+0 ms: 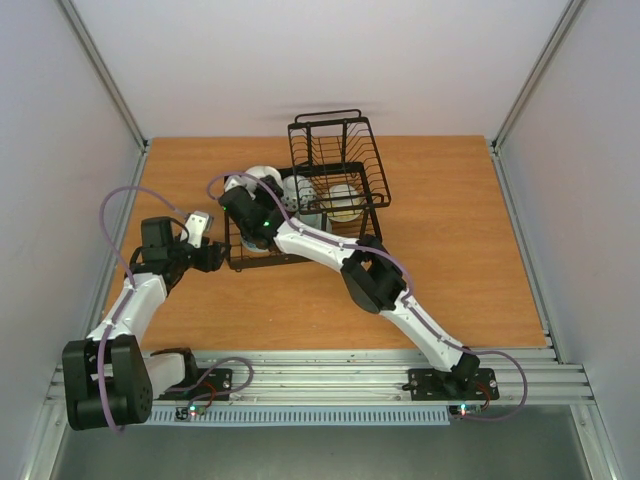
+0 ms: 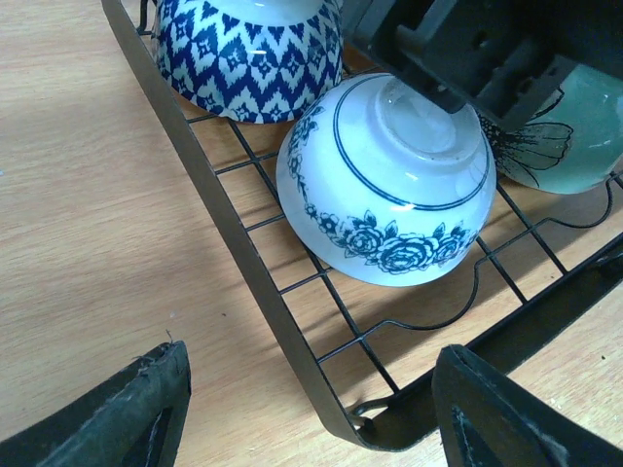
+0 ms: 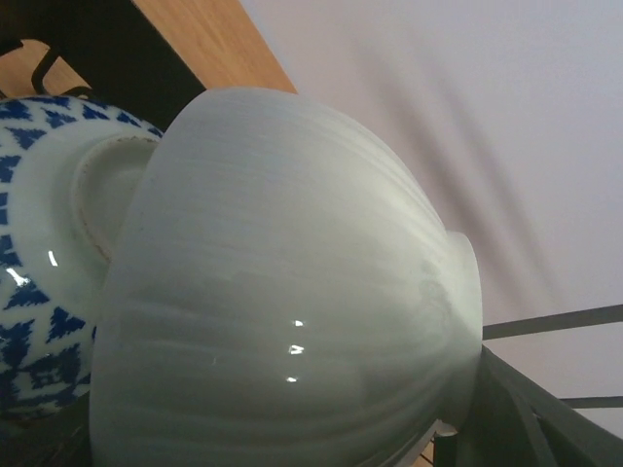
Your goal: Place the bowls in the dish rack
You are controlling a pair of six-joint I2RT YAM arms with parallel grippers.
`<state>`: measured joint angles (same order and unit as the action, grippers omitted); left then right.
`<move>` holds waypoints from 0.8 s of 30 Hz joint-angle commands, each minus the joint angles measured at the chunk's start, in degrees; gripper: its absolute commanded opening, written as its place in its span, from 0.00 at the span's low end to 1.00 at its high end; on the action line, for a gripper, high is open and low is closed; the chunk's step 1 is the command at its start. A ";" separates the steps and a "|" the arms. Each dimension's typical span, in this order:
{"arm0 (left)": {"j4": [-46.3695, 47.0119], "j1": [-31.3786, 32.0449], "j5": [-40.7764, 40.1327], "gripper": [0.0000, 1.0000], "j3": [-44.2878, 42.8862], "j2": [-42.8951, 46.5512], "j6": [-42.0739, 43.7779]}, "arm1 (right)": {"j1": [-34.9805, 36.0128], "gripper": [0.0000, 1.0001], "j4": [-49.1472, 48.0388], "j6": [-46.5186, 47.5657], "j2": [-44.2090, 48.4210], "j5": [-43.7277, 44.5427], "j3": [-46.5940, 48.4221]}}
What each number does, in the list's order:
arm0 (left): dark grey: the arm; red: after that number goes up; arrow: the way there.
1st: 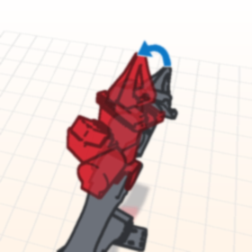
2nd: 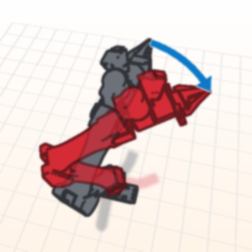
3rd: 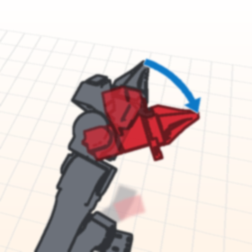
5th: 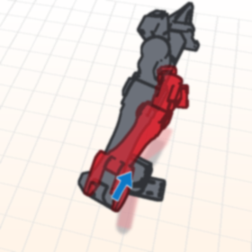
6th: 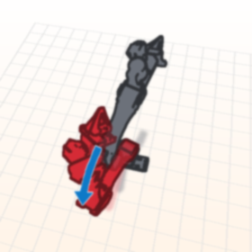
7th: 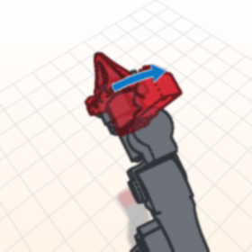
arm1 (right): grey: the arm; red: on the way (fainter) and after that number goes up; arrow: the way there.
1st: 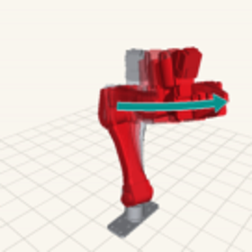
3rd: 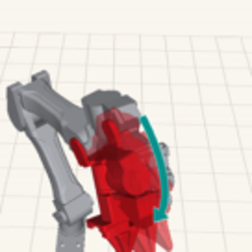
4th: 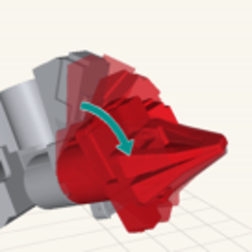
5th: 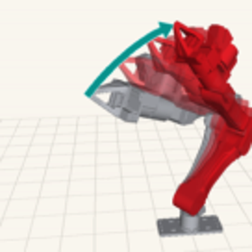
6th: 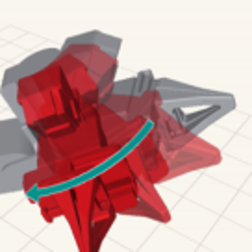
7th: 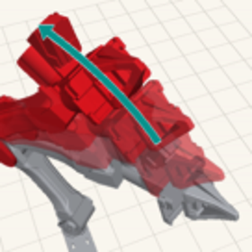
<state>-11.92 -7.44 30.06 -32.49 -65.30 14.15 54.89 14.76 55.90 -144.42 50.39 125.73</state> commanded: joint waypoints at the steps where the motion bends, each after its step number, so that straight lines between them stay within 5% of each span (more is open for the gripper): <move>1: 1.37 -0.38 1.22 0.69 -0.83 0.16 0.52 | -0.78 0.01 1.57 1.38 -2.21 3.13 4.62; 24: 1.10 -0.46 1.67 0.70 -0.89 0.48 0.74 | -3.83 0.01 14.25 -9.82 0.81 8.46 -2.64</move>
<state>-11.97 -7.51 30.83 -32.49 -65.28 14.17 52.71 21.45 49.19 -145.23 55.75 126.76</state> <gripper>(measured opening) 0.695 0.712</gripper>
